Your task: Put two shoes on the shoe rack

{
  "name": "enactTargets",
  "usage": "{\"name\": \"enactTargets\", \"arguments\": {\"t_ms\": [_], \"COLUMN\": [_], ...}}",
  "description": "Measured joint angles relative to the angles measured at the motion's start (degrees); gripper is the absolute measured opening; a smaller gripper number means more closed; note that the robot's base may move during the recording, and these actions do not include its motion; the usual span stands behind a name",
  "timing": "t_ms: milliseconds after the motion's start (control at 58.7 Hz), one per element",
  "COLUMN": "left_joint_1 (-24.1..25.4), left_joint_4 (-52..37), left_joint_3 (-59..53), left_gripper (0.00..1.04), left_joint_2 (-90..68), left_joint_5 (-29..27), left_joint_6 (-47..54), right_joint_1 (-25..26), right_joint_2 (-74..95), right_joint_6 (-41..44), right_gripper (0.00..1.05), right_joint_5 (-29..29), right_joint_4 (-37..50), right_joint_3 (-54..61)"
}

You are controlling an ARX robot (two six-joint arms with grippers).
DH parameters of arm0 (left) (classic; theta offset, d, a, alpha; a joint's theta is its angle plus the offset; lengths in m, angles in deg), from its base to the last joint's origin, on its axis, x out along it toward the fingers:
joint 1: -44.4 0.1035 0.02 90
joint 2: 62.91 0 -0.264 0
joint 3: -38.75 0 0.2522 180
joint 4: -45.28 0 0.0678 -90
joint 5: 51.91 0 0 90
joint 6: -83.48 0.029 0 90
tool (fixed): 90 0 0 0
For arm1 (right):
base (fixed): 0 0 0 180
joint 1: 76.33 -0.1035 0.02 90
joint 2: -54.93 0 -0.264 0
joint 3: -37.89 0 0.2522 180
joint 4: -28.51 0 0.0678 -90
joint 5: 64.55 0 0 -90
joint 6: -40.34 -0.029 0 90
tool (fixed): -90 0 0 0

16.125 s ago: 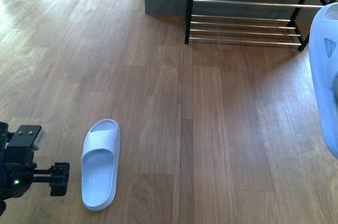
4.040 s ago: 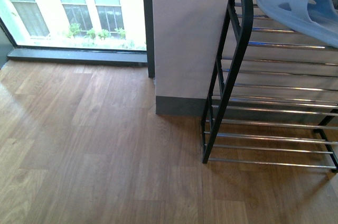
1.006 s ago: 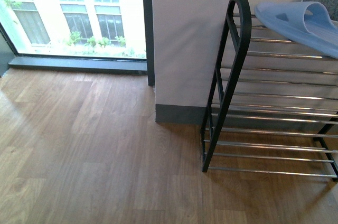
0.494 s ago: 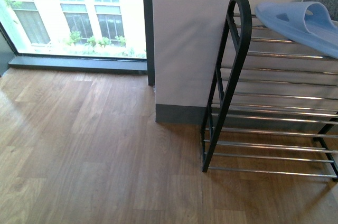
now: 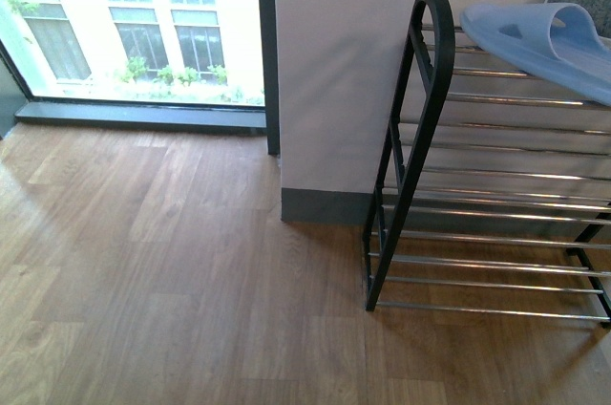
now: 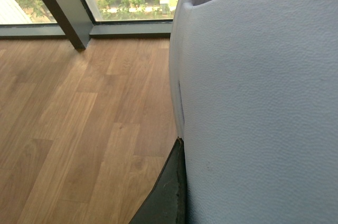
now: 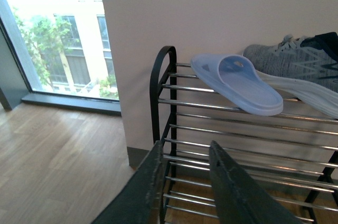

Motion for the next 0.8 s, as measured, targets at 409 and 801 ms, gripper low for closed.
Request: {"name": "enactTargets", "arguments": {"t_ms": [409,801], "left_joint_1": [0.1,0.1], "left_joint_4": [0.0,0.0], "left_joint_3": [0.0,0.0], "left_gripper": [0.02,0.02], "left_joint_2": [0.0,0.0], "left_joint_5": [-0.1,-0.1], "left_joint_6": [0.0,0.0], "right_joint_1": [0.0,0.0], "right_joint_2": [0.0,-0.1], "right_joint_6": [0.0,0.0], "right_gripper": [0.97,0.96], "right_joint_5": [0.2,0.0], "right_joint_4": [0.0,-0.1], "right_joint_3": [0.0,0.0]}}
